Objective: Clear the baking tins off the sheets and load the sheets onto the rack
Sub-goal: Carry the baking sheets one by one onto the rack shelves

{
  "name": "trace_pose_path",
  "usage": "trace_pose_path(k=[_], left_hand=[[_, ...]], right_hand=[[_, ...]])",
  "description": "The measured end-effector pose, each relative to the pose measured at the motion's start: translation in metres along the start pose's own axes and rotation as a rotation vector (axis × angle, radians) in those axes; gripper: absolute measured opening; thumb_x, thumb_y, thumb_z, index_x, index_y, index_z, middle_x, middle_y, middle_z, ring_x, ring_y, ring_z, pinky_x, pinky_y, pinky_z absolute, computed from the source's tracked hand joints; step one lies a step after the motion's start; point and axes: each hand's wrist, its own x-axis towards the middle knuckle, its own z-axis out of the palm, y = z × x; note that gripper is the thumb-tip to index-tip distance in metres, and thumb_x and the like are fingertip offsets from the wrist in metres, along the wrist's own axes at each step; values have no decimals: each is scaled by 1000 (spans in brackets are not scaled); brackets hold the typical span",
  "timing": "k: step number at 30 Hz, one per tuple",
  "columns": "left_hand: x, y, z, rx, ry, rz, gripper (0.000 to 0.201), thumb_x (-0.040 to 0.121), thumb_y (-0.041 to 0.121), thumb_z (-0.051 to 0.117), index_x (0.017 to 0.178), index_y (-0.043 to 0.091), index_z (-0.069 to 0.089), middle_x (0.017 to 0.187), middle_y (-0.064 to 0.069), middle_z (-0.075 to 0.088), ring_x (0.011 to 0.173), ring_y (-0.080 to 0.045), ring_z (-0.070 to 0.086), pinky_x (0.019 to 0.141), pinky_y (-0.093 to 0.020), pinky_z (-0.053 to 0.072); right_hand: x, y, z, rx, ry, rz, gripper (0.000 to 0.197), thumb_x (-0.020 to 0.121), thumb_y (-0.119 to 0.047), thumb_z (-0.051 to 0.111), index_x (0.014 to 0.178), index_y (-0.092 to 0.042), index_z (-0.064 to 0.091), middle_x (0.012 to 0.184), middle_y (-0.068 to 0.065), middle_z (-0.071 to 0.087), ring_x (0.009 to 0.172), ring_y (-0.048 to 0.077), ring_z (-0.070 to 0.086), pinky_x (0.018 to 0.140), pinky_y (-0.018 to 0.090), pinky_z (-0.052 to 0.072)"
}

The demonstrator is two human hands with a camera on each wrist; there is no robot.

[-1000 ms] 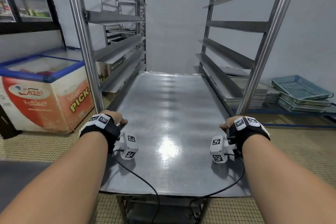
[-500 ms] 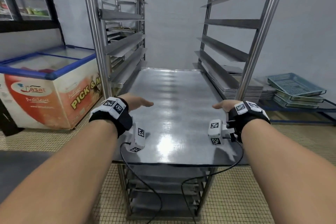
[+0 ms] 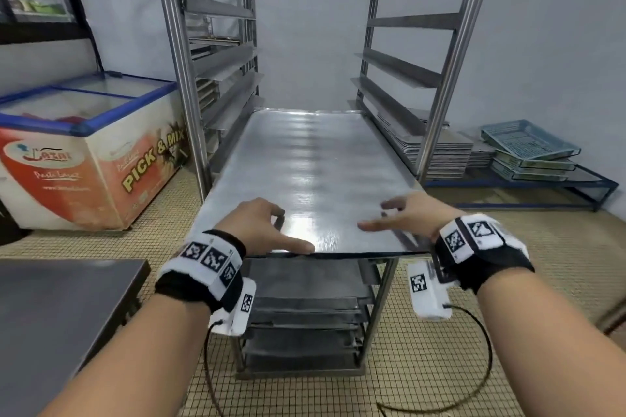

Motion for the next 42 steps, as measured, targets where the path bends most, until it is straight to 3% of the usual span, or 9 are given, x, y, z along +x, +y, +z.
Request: trace_pose_path(k=[2, 4, 6, 8, 10, 16, 31, 36, 42], left_hand=[[-6, -1, 7, 15, 7, 32, 106, 49, 78, 79, 137, 26, 54, 140, 4, 53, 129, -18, 49, 107, -35, 41], [-9, -1, 15, 86, -8, 65, 112, 50, 72, 82, 147, 29, 43, 148, 0, 43, 138, -22, 38, 115, -41, 31], [-4, -4, 22, 189, 37, 104, 97, 60, 54, 86, 144, 28, 44, 137, -3, 48, 132, -24, 40, 114, -45, 33], [3, -7, 27, 279, 78, 136, 78, 67, 36, 78, 138, 26, 48, 123, -2, 51, 122, -24, 44, 109, -48, 37], [10, -10, 30, 344, 90, 151, 72, 67, 30, 71, 135, 26, 48, 111, 1, 49, 111, -21, 46, 104, -48, 40], [38, -15, 32, 416, 133, 172, 79, 63, 24, 65, 139, 28, 45, 111, 4, 49, 110, -19, 47, 103, -47, 41], [139, -18, 8, 443, 119, 140, 72, 63, 24, 67, 132, 25, 48, 115, 4, 53, 110, -19, 50, 104, -47, 40], [173, -20, -2, 409, 141, 120, 67, 61, 16, 61, 127, 24, 53, 107, 4, 55, 101, -19, 52, 96, -44, 45], [204, -18, -16, 412, 127, 120, 72, 65, 16, 67, 134, 24, 50, 112, 3, 56, 104, -21, 54, 96, -42, 46]], right_hand=[[-6, 5, 18, -142, -21, -57, 126, 38, -86, 70, 147, -31, 38, 156, -5, 31, 139, 18, 35, 116, 42, 23], [-8, 9, 31, -227, 30, -95, 124, 45, -73, 80, 150, -33, 30, 159, -6, 20, 147, 21, 18, 120, 51, 7], [-6, 12, 40, -281, 118, -153, 106, 59, -52, 85, 149, -28, 34, 154, -4, 29, 142, 23, 23, 120, 50, 14], [-3, 13, 47, -370, 201, -206, 88, 70, -36, 79, 146, -25, 37, 147, -4, 37, 137, 22, 30, 118, 45, 22], [3, 16, 52, -425, 263, -232, 79, 75, -30, 73, 145, -24, 37, 146, -6, 38, 136, 21, 32, 114, 40, 29], [32, 23, 59, -504, 334, -222, 74, 77, -33, 70, 143, -27, 36, 146, -8, 38, 134, 23, 37, 100, 37, 45], [140, 9, 32, -524, 340, -215, 64, 71, -30, 67, 131, -27, 46, 136, -6, 50, 123, 24, 47, 94, 37, 49], [182, 6, 26, -518, 362, -208, 55, 64, -29, 62, 118, -28, 51, 121, -8, 55, 107, 24, 54, 81, 34, 52], [218, 2, 18, -528, 370, -228, 53, 65, -35, 64, 116, -26, 53, 115, -7, 56, 104, 25, 54, 80, 33, 50]])
